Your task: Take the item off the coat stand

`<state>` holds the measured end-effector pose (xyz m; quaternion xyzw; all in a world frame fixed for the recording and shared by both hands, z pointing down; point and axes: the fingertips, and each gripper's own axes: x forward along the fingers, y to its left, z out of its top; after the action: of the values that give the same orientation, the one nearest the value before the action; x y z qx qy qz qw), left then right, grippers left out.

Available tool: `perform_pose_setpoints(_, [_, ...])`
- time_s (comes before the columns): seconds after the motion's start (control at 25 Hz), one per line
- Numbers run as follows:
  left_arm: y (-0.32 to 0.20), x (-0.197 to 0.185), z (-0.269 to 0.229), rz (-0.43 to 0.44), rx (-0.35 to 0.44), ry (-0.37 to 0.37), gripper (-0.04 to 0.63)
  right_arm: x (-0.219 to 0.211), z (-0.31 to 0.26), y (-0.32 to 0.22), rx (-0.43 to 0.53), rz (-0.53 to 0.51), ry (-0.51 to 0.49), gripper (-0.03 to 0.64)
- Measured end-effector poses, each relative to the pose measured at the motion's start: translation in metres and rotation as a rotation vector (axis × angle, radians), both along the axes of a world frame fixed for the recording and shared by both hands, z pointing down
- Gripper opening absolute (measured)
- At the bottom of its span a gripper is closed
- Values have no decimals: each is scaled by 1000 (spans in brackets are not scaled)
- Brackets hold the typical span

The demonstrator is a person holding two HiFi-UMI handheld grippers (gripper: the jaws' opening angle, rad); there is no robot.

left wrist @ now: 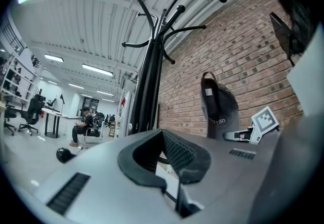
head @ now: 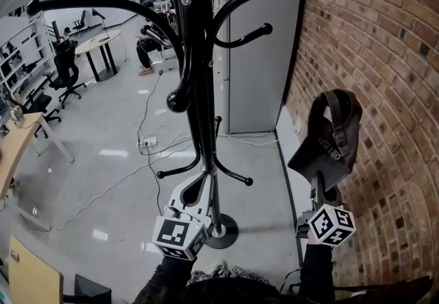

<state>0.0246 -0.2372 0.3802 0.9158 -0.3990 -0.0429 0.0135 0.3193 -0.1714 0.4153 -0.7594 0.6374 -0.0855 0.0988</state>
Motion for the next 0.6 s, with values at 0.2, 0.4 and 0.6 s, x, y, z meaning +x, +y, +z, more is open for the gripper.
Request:
perform_pose_setpoints(0.2, [-1, 0, -5, 9, 7, 10, 5, 1, -4, 0, 12, 8, -15, 37])
perform_pose_setpoints(0.4, [-1, -1, -3, 11, 5, 13, 5, 1, -5, 2, 12, 13, -12, 35])
perform_pose_setpoints(0.6, [-3, 1, -3, 15, 3, 15, 5, 4, -5, 2, 9, 18, -16, 35])
